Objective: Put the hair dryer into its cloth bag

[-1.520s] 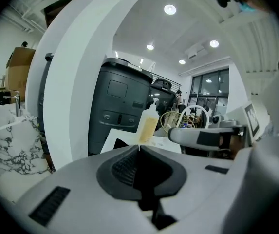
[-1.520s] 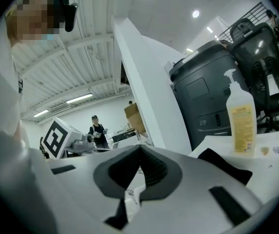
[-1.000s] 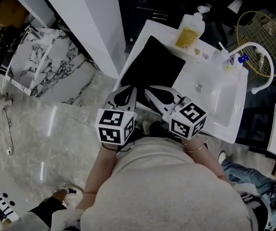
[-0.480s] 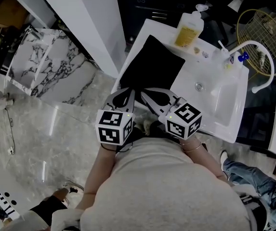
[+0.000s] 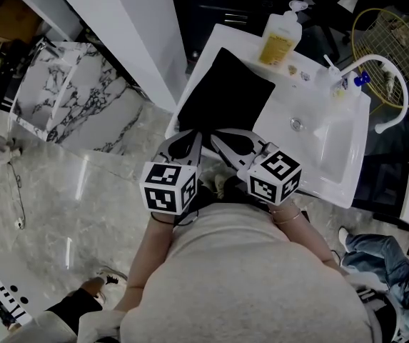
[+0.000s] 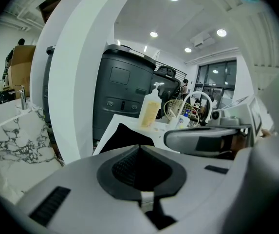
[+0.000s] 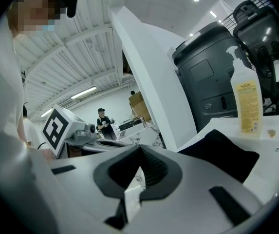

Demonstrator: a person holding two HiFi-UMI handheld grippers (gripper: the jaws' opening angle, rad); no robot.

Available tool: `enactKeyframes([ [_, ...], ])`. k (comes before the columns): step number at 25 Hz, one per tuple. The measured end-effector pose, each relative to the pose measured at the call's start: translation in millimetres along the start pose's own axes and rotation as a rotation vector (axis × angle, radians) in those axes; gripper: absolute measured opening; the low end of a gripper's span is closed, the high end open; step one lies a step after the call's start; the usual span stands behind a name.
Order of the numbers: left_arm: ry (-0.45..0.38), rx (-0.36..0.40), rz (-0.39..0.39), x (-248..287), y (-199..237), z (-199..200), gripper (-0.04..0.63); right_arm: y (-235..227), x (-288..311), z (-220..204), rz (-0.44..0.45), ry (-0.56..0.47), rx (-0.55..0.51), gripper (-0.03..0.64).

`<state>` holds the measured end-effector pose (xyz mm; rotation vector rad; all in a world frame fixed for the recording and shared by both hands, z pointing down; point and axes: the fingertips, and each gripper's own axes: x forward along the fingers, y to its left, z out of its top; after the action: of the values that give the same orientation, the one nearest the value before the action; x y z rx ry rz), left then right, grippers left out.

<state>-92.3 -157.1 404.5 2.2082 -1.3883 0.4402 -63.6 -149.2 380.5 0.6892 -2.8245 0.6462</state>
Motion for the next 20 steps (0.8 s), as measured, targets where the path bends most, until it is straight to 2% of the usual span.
enactKeyframes([
  [20,0.044,0.026,-0.051,2,-13,-10,0.01,0,-1,-10,-0.008,0.05,-0.015,-0.002],
])
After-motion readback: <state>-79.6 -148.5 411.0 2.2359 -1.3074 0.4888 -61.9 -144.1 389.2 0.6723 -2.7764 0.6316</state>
